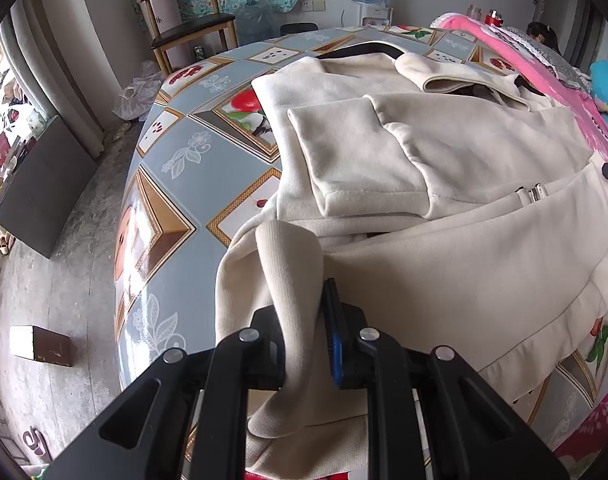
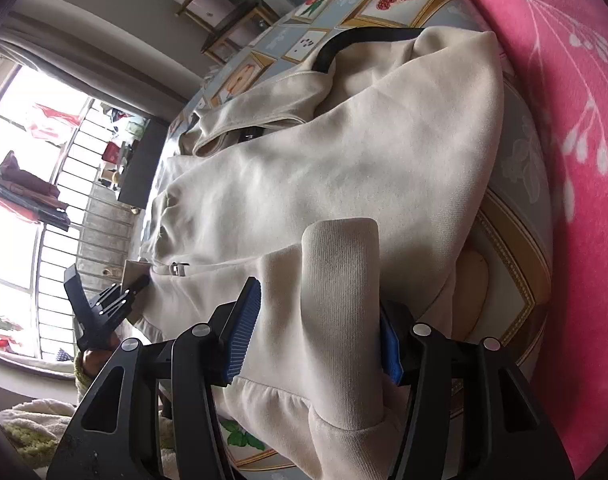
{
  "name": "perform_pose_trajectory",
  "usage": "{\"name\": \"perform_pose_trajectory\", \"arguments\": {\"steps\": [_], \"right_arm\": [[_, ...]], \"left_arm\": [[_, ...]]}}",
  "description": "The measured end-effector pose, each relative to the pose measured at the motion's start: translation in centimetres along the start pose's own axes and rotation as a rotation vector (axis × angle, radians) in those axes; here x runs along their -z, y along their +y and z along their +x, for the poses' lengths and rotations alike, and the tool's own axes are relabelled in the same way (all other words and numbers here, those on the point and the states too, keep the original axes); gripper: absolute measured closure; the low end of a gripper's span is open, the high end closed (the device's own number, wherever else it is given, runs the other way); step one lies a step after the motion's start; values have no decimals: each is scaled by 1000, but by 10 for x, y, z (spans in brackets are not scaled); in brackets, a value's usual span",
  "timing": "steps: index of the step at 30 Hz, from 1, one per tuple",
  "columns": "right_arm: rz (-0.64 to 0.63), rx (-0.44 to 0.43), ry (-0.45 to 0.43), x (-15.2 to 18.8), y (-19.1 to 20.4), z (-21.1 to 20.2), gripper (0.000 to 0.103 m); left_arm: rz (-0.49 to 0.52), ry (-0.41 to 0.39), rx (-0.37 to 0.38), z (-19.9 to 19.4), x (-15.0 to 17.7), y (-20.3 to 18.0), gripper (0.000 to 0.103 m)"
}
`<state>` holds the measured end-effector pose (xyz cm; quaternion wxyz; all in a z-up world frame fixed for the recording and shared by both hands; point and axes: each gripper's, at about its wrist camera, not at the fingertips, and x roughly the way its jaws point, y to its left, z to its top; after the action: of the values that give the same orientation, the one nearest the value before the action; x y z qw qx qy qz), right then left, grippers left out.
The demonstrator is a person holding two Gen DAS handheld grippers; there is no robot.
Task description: Fold large clothes
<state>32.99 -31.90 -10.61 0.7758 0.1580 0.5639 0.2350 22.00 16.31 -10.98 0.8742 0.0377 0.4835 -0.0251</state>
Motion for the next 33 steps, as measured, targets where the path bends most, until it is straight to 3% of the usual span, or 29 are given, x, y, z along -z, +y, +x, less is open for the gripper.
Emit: {"name": "perform_pose_trajectory", "arguments": {"steps": [7,12,15,19,26,29,33], "right_arm": [[-46,114,-24,1,15,3,67],[-105,233,-70,9,35,0,90],[-145,302,-126,20,51,-7,96],[-185,383,-254,46,78,-30,97],[-148,410,-463,87,106,-78,98],[-141,394,-525,85,111,-94,98],[-174,404,-583,55,115,-109,98]], "left_arm": [[4,-3,1,0,1,0,88],[3,-4,-1,0,1,-1,88],[1,-17,1,-1,1,0,88],[34,-120,10,-21,9,-2,95],[99,-333,20,-90,19,-1,97],[106,-397,30,-112,4,2,97],[104,-460,63,-124,-46,11,97]]}}
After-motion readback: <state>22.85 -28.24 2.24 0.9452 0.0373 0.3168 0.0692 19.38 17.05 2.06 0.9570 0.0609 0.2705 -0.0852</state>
